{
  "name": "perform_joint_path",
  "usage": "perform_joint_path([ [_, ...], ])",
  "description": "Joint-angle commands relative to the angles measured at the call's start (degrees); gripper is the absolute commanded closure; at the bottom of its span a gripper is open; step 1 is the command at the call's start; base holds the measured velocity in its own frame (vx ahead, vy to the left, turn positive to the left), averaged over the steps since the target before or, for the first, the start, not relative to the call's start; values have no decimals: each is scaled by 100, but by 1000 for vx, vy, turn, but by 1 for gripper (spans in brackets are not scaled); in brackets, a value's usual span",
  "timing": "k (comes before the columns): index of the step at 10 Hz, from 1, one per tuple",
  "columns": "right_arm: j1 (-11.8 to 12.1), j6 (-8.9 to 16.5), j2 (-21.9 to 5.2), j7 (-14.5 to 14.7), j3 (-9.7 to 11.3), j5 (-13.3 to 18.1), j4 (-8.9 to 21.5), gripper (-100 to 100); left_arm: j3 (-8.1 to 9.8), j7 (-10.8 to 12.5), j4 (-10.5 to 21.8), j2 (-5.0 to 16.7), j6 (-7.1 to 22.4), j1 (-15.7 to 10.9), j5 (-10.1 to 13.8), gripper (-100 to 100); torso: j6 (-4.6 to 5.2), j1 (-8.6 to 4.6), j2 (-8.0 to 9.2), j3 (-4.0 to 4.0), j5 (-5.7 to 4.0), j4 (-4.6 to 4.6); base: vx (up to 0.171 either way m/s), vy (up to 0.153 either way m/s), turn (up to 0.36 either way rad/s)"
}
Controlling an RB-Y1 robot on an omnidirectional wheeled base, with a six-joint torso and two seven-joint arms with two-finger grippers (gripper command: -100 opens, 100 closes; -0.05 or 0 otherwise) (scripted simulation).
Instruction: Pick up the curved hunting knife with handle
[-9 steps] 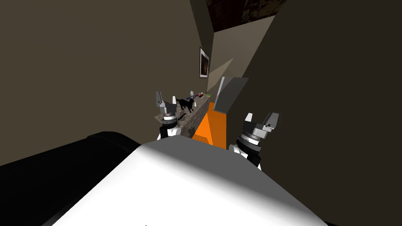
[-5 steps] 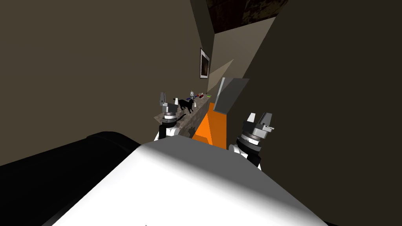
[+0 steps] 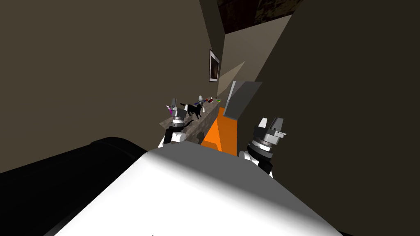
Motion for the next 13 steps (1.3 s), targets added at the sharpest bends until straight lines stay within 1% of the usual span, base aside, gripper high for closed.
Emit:
perform_joint_path([
  [1, 0, 0, 0, 0, 0, 0, 0, 0, 76, 170, 73, 178, 286, 47, 181, -100, 0, 0, 0, 0, 0, 0, 76, -23, 45],
  [2, 0, 0, 0, 0, 0, 0, 0, 0, 76, 170, 73, 178, 440, 47, 181, -100, 0, -3, -7, -4, 0, -2, 65, -24, 17],
  [3, 0, 0, 0, 0, 0, 0, 0, 0, 155, 294, 129, 307, 667, 53, 322, -100, 1, -4, -5, -4, -1, -2, 68, -24, 27],
  [4, 0, 0, 0, 0, 0, 0, 0, 0, 155, 294, 129, 307, 756, 53, 322, -100, 0, -4, -6, -4, -1, -2, 72, -18, 16],
  [5, 0, 0, 0, 0, 0, 0, 0, 0, 238, 427, 191, 439, 981, 60, 471, -100, 1, -3, -7, -4, -1, -2, 84, -12, 33],
  [6, 0, 0, 0, 0, 0, 0, 0, 0, 238, 427, 191, 439, 1092, 60, 471, -100, 0, -1, -11, -6, 0, -3, 63, -11, 15],
  [7, 0, 0, 0, 0, 0, 0, 0, 0, 326, 567, 258, 574, 1275, 68, 625, -100, 1, 0, -6, -4, 0, -2, 61, -11, 25],
  [8, 0, 0, 0, 0, 0, 0, 0, 0, 326, 567, 258, 574, 1410, 68, 625, -100, 0, 1, -4, -3, 0, -1, 57, -16, 18],
  [9, 0, 0, 0, 0, 0, 0, 0, 0, 326, 567, 258, 574, 1449, 68, 625, -100, 1, -1, -2, -2, 0, -1, 30, -11, -1],
  [10, 0, 0, 0, 0, 0, 0, 0, 0, 418, 713, 329, 710, 1682, 77, 784, -100, 1, -1, 5, 2, 0, 0, 48, -26, 26],
  [11, 0, 0, 0, 0, 0, 0, 0, 0, 418, 713, 329, 710, 1822, 77, 784, -100, 0, -5, 3, 2, -1, 1, 54, -23, 29],
  [12, 0, 0, 0, 0, 0, 0, 0, 0, 512, 866, 404, 848, 1990, 87, 947, -100, 1, -4, 1, 0, -1, 0, 81, -15, 34],
  [13, 0, 0, 0, 0, 0, 0, 0, 0, 512, 866, 404, 848, 2131, 87, 947, -100, 0, -1, -8, -5, 0, -2, 75, -14, 12],
])
